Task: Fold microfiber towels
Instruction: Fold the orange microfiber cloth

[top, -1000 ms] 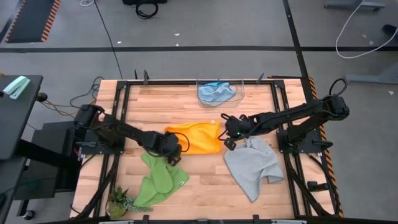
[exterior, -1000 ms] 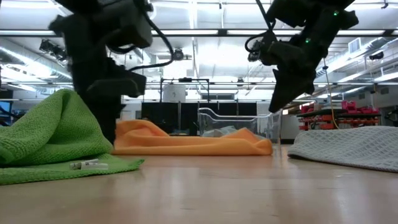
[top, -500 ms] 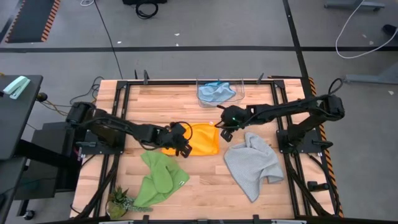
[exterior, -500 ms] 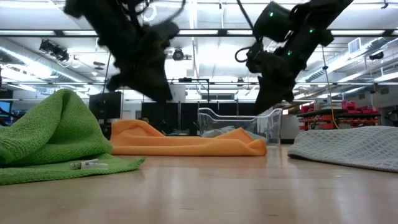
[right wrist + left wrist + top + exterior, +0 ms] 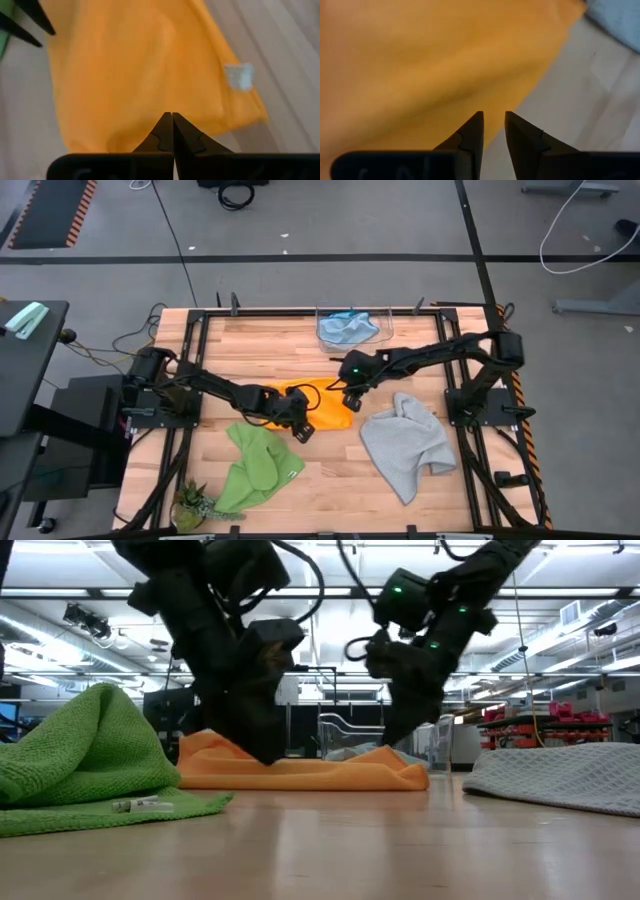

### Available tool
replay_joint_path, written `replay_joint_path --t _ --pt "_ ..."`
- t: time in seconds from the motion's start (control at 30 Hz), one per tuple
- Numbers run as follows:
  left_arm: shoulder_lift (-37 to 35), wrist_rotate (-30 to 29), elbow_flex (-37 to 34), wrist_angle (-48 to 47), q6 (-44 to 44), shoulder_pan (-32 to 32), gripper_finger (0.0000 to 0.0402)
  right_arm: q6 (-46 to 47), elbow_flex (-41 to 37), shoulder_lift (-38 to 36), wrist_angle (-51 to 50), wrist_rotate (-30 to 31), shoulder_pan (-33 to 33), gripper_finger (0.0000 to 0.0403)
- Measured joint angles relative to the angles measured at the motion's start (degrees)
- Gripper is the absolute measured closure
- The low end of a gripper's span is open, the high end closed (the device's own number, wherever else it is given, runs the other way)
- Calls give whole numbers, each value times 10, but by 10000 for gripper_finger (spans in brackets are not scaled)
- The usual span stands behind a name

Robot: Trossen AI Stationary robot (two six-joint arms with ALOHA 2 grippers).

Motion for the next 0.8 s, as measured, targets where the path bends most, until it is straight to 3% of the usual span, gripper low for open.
replay_joint_path --t 0.37,0.67,0.8 --pt "18 2 1 -9 -31 0 309 -46 86 115 -60 6 -1 403" --pt "18 2 1 -48 -43 -4 317 -49 86 113 -66 82 -6 403" --pt "20 2 3 -67 -44 -4 313 -57 87 116 -72 87 -22 403"
